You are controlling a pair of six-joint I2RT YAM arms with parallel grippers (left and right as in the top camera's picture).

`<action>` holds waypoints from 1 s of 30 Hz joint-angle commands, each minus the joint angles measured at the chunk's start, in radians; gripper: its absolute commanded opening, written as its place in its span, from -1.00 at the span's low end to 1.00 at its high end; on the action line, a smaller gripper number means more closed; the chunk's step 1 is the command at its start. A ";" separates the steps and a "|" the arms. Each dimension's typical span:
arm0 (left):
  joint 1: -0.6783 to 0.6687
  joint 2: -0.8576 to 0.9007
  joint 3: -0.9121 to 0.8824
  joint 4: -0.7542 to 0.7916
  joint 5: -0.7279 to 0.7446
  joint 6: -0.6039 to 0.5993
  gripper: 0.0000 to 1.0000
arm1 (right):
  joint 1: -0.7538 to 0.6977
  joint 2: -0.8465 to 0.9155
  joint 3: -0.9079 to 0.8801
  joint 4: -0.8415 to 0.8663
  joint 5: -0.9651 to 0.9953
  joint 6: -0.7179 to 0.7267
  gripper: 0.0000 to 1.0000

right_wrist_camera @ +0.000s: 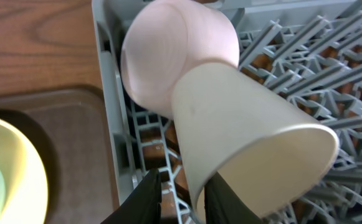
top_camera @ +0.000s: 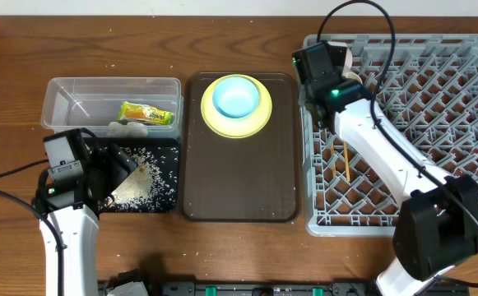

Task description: Sort waste into correct bins and load items into the dishwasher rack

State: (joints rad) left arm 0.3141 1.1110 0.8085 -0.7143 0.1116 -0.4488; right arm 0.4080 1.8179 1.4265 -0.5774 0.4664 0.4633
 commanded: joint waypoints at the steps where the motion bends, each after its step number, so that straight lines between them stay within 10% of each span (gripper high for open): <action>1: 0.005 0.001 0.014 -0.003 -0.016 -0.005 0.91 | -0.029 -0.016 -0.026 0.014 -0.049 0.003 -0.60; 18: 0.005 0.001 0.014 -0.003 -0.016 -0.005 0.91 | -0.072 -0.074 -0.028 0.016 -0.069 -0.090 -0.98; 30: 0.005 0.001 0.014 -0.003 -0.016 -0.005 0.91 | -0.138 -0.416 -0.028 -0.187 -0.532 -0.289 -0.98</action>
State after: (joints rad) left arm 0.3141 1.1110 0.8085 -0.7151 0.1120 -0.4484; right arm 0.3111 1.4384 1.3949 -0.7158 0.1448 0.2813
